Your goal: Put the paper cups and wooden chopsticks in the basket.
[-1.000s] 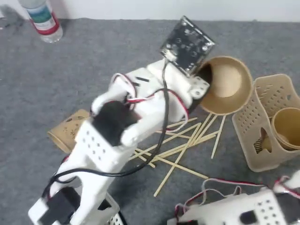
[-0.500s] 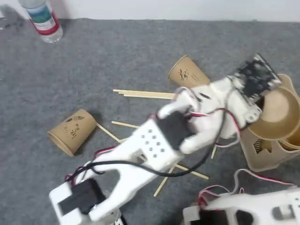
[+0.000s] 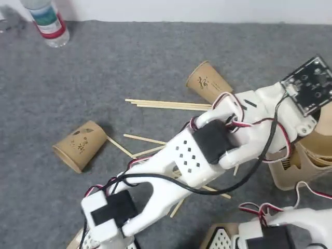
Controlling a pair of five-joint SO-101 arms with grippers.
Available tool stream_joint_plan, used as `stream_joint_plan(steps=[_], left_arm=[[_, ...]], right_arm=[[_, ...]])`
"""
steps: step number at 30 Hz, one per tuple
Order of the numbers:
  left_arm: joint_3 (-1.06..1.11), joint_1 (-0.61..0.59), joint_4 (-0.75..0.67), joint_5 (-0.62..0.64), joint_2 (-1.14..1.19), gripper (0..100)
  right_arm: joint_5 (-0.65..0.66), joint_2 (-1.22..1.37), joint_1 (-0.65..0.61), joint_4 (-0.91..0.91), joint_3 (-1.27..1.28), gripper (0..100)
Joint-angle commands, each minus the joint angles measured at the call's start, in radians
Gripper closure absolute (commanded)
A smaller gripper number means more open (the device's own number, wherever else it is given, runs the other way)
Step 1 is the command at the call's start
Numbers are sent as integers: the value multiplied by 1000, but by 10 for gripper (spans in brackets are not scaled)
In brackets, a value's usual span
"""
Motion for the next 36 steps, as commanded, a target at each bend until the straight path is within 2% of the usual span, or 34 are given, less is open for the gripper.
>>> stream_joint_plan(steps=[1,5,14,16,19,21,29,36], left_arm=[[-111,44,37,9,32,988],[-183,86,98,9,132,988],[-321,52,201,15,296,987],[-357,46,241,14,307,945],[-407,41,288,41,316,799],[-427,35,301,74,318,783],[-435,-21,272,78,318,783],[-426,-61,104,75,325,783]], right_arm=[[12,-7,8,-15,-55,992],[11,-7,8,-19,-37,992],[11,-7,8,-15,-35,992],[11,-7,8,-15,-35,992],[11,-7,8,-13,-34,992],[11,-7,8,-13,-28,992],[14,-8,-12,-15,-2,992],[14,-8,-13,-15,-2,992]])
